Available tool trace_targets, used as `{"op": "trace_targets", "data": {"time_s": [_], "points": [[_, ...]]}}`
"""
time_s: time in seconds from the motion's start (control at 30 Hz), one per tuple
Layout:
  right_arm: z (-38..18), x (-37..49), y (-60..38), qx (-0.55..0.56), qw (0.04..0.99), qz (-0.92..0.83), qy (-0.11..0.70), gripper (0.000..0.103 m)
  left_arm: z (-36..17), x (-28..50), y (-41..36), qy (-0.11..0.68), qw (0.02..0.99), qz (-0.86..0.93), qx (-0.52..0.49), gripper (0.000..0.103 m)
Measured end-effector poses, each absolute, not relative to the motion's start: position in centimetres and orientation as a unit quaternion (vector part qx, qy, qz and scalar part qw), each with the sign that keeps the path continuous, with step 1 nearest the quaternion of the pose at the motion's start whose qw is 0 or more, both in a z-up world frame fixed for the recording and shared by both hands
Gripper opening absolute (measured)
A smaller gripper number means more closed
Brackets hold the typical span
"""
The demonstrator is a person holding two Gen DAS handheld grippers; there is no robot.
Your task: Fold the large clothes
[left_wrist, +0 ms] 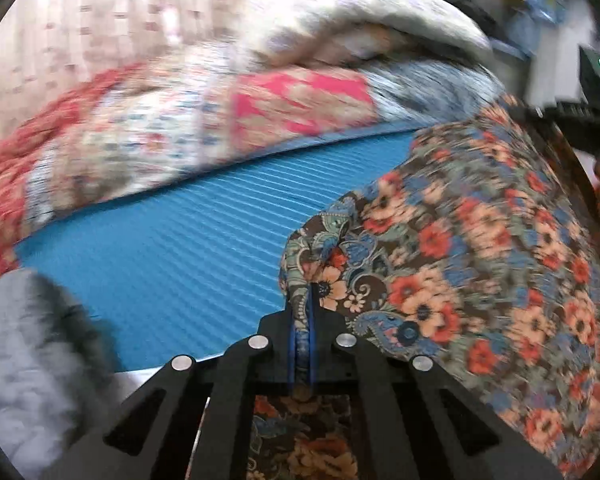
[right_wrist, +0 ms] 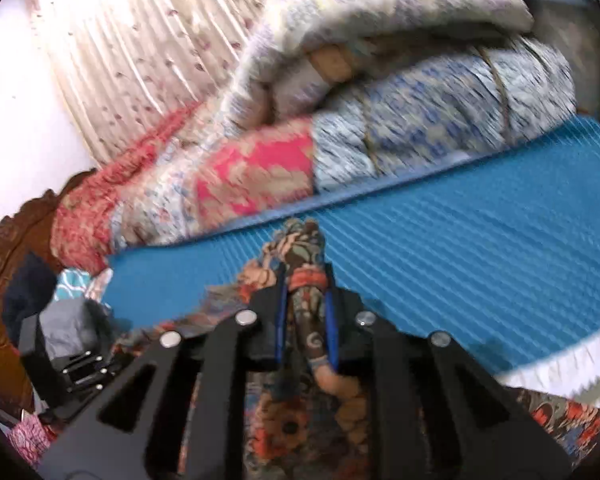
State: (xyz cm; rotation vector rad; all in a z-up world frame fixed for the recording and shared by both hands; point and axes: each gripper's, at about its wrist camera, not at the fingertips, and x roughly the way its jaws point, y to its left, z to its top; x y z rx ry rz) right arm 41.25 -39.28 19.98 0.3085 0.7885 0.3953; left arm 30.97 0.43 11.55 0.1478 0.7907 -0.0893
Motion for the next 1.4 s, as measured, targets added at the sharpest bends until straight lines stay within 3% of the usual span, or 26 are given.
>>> {"op": "trace_targets", "data": {"time_s": [0.07,0.13,0.17,0.2,0.23,0.43,0.6,0.83,0.97,1.13,1.17,1.2,1.3,1.4], "points": [[16.7,42.9,-37.4,0.104,0.890,0.142,0.420,0.027,9.8,32.3,1.0,0.421,0.904,-0.017,0.073,0.032],[11.3,44.0,-36.3,0.046,0.869,0.053,0.490,0.048,6.4,33.8,0.1,0.476,0.872,-0.001,0.116,0.030],[9.9,43.5,-36.3,0.055,0.875,0.049,0.478,0.051,4.4,34.2,-0.9,0.494,0.854,0.012,0.163,0.029],[10.6,42.5,-36.6,0.063,0.892,0.042,0.446,0.062,3.9,34.0,-1.7,0.485,0.852,0.022,0.196,0.029],[11.1,42.2,-37.1,0.078,0.890,0.036,0.449,0.066,4.0,33.5,-2.6,0.469,0.853,0.030,0.226,0.029],[16.9,32.6,-44.7,0.219,0.894,0.100,0.378,0.067,11.2,29.0,-3.6,0.378,0.895,0.046,0.230,0.028],[18.0,17.1,-56.7,0.344,0.871,0.061,0.346,0.048,16.2,23.6,-2.3,0.353,0.931,-0.004,0.094,0.028],[12.9,2.1,-72.5,0.542,0.783,-0.125,0.278,0.046,9.5,18.2,-8.4,0.455,0.881,-0.121,0.034,0.027],[11.0,1.2,-77.4,0.599,0.741,-0.166,0.253,0.044,4.5,16.6,-11.3,0.492,0.861,-0.114,0.060,0.027],[10.9,3.9,-80.3,0.624,0.727,-0.164,0.233,0.043,3.8,16.0,-11.7,0.476,0.870,-0.111,0.067,0.027],[11.4,4.8,-80.8,0.610,0.733,-0.180,0.241,0.029,3.7,16.0,-11.6,0.479,0.869,-0.112,0.063,0.027],[11.6,5.3,-81.6,0.600,0.736,-0.192,0.247,0.004,3.6,16.1,-11.5,0.480,0.868,-0.112,0.061,0.027],[13.7,5.1,-83.0,0.593,0.753,-0.202,0.202,0.004,3.6,16.2,-11.6,0.480,0.867,-0.108,0.070,0.027],[20.5,7.5,-81.0,0.510,0.821,-0.185,0.176,0.004,4.1,17.5,-11.8,0.481,0.866,-0.100,0.090,0.027]]}}
